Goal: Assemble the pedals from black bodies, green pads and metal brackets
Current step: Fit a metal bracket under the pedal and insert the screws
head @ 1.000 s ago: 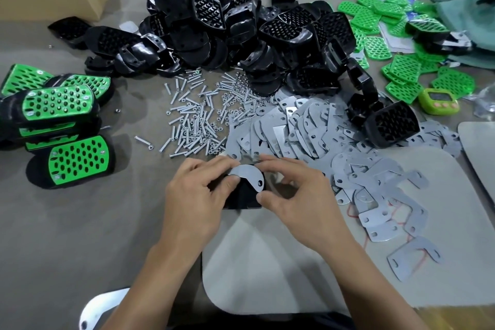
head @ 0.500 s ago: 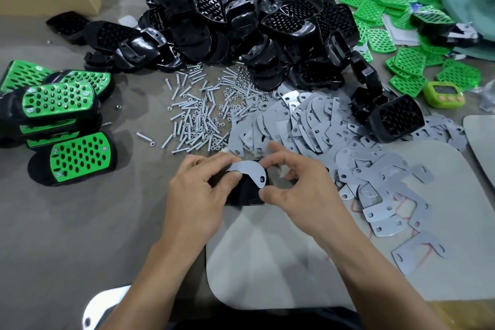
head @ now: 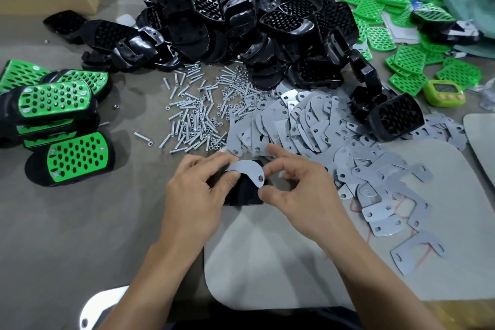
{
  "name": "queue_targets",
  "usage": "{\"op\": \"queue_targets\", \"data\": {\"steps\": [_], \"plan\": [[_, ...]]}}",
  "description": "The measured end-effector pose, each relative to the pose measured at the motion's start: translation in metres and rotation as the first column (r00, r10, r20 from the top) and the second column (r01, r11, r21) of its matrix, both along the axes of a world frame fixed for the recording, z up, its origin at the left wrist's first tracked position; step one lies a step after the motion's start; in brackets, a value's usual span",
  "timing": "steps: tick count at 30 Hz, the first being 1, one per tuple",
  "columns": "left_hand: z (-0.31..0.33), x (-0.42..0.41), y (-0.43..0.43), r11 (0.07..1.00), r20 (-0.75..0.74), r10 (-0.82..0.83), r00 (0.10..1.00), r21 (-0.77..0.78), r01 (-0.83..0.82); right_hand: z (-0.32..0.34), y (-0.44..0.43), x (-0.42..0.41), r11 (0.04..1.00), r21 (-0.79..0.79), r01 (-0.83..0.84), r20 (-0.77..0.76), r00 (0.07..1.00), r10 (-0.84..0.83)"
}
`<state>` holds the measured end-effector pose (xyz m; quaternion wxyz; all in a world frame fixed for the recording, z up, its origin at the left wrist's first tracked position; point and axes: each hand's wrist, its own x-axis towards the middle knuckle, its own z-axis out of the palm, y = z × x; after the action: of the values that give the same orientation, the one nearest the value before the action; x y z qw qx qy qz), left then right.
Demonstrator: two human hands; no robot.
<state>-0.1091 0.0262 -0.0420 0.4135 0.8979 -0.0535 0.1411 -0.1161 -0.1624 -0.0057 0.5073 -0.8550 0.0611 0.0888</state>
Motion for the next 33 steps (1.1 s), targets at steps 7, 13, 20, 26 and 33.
{"op": "queue_targets", "data": {"steps": [7,13,20,26,33], "plan": [[-0.003,0.0,0.0,0.999,-0.034,0.006,0.999,-0.037,-0.007,-0.006,-0.002,-0.004,0.998,-0.057,-0.023,0.033,0.999,0.025],[-0.005,-0.001,-0.003,0.999,-0.007,0.01,1.0,-0.034,-0.01,-0.009,0.001,-0.01,0.998,0.03,0.063,0.093,0.993,-0.066],[-0.002,-0.001,-0.004,1.0,-0.004,0.019,1.0,0.004,-0.019,-0.012,0.0,-0.011,0.998,0.042,0.047,0.12,0.991,-0.051],[0.007,-0.001,0.008,0.998,-0.162,-0.067,0.985,0.0,0.068,-0.018,0.005,-0.011,0.996,-0.065,0.054,0.176,0.984,-0.042],[0.009,-0.005,0.04,0.976,-0.326,-0.2,0.924,-0.153,0.157,-0.014,0.012,-0.011,0.972,-0.222,0.077,0.235,0.972,-0.024]]}}
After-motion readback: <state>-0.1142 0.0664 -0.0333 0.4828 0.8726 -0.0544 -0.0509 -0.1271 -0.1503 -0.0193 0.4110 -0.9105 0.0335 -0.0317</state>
